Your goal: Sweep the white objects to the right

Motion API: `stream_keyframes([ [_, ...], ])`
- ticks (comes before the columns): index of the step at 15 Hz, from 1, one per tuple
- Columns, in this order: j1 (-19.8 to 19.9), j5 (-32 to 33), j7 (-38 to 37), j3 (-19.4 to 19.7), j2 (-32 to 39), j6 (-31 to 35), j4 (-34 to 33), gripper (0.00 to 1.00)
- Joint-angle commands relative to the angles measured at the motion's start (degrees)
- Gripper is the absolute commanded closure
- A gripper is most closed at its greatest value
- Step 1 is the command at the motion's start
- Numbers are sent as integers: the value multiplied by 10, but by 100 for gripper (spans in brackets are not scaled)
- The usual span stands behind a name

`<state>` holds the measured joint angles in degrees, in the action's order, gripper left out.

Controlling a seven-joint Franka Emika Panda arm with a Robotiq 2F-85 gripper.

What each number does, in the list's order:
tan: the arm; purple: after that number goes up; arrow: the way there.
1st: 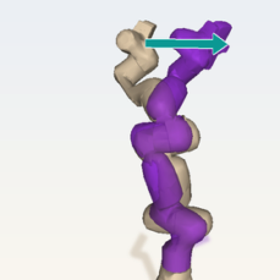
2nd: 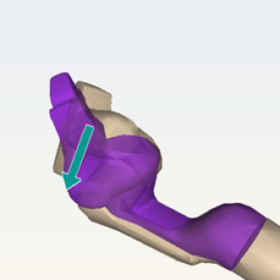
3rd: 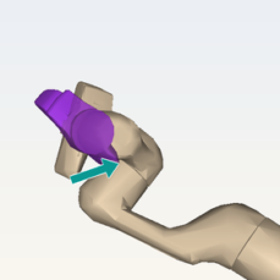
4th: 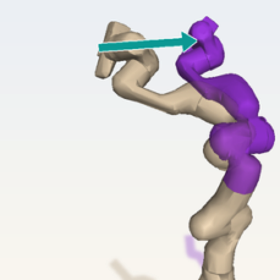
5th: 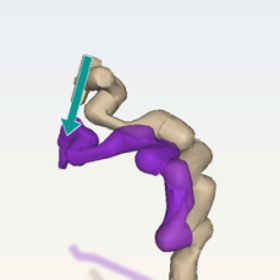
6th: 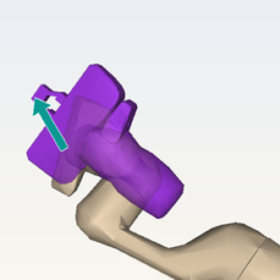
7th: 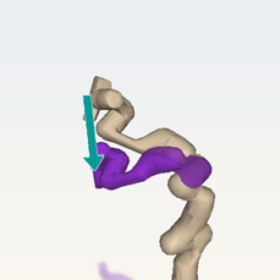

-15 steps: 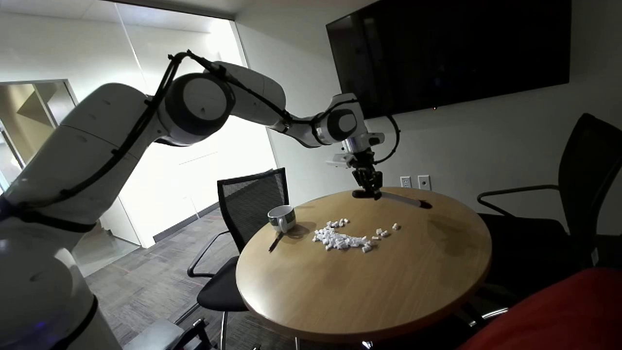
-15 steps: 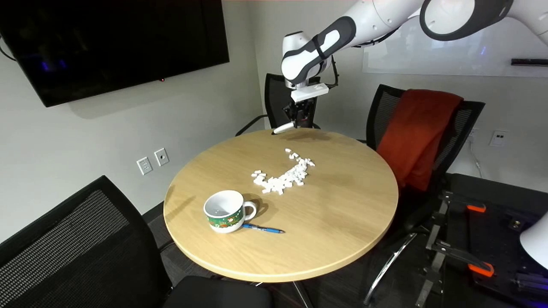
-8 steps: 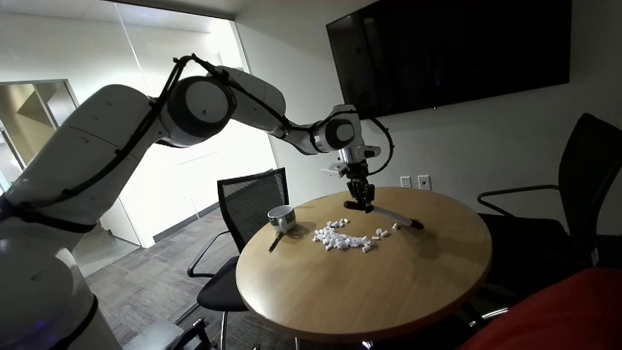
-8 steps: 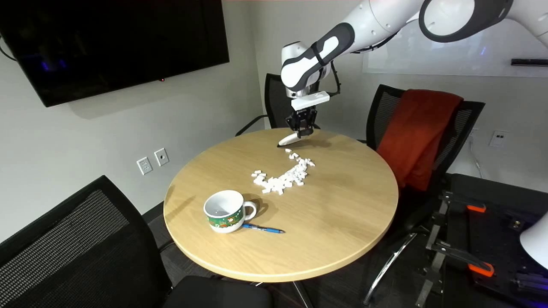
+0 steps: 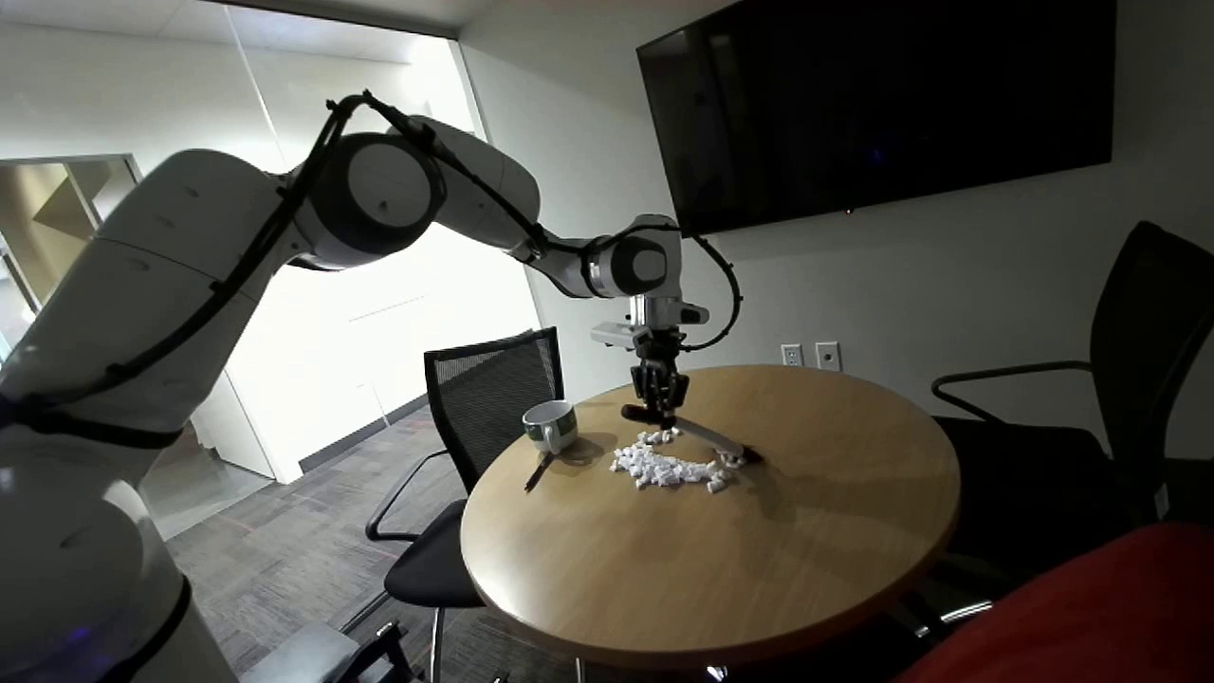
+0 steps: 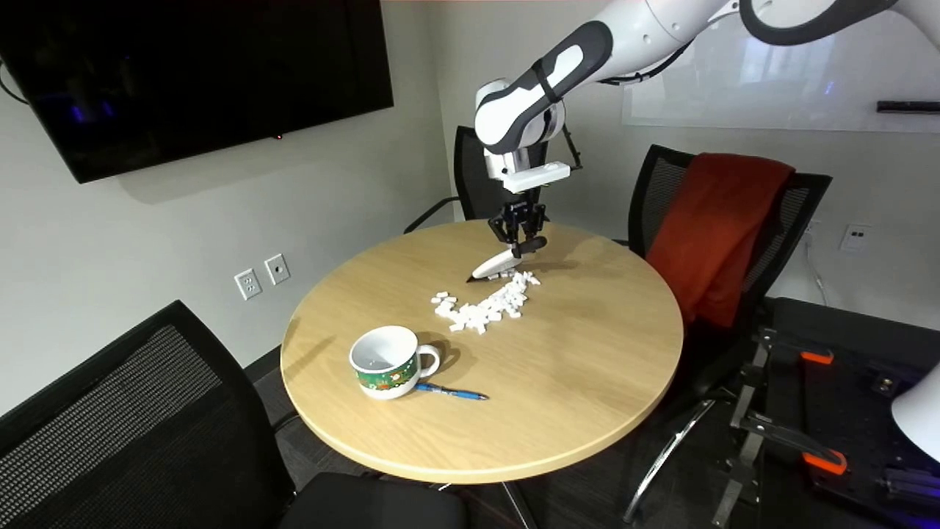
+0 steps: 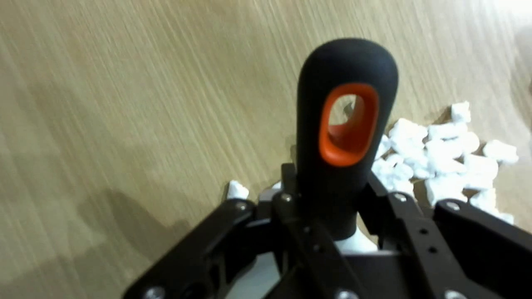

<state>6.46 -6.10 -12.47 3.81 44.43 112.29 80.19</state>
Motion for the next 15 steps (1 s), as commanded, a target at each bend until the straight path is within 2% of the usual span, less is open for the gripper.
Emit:
stream_keyframes([
  [1, 2, -11, 39, -9, -84, -27, 93, 88],
  [2, 1, -12, 38, -7, -95, -19, 104, 88],
  [6, -2, -7, 0, 17, -129, 109, 144, 88],
  [9, 18, -27, 4, 24, -133, 203, 153, 88],
  [12, 42, -41, 20, 29, -111, 260, 146, 88],
  [15, 71, -52, 64, 23, -88, 333, 152, 88],
])
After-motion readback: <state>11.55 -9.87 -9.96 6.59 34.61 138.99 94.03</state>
